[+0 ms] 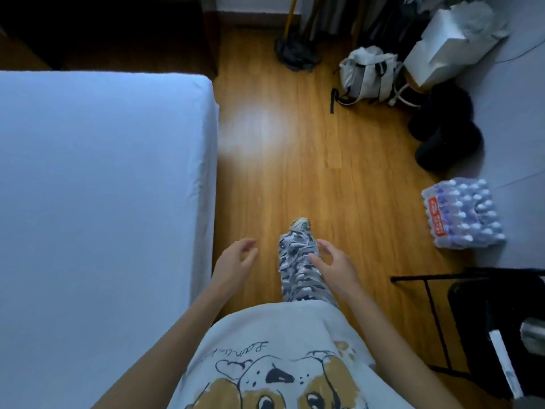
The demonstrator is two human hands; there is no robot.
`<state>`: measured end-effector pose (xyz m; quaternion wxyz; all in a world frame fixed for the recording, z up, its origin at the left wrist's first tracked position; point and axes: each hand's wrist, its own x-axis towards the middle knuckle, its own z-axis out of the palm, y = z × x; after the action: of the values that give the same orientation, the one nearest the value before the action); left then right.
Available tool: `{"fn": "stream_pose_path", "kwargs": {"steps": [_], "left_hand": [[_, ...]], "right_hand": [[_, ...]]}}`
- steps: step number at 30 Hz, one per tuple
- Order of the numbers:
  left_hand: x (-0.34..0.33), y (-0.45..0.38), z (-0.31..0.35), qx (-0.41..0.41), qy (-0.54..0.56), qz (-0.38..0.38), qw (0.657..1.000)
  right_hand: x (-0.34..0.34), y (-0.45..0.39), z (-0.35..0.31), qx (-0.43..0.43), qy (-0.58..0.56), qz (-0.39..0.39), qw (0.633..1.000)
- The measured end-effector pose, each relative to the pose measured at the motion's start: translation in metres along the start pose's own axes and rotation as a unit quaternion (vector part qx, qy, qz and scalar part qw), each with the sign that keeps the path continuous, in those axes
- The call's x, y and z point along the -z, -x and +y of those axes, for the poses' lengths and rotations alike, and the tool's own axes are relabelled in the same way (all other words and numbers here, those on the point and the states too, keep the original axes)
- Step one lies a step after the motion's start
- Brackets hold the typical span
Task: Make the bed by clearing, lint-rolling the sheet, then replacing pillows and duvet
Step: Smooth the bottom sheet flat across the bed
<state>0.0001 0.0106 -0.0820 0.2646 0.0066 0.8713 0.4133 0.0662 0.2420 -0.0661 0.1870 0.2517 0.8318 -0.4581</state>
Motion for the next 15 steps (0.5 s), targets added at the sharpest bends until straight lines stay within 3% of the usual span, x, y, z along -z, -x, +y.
{"fn": "stream_pose_path", "kwargs": {"steps": [4,9,15], "left_hand": [[0.016,-0.097,0.05,0.048,0.026,0.057,0.997],[0.052,-0.199,0.126,0.076,0.07,0.104,0.989],[0.106,-0.327,0.172,0.108,0.114,0.14,0.978]], "right_hand": [[0.052,-0.127,-0.048,0.02,0.027,-0.055,0.998],[0.113,-0.258,-0.14,0.094,0.146,-0.127,0.977],[0.146,-0.393,-0.246,0.134,0.172,-0.141,0.966]]}}
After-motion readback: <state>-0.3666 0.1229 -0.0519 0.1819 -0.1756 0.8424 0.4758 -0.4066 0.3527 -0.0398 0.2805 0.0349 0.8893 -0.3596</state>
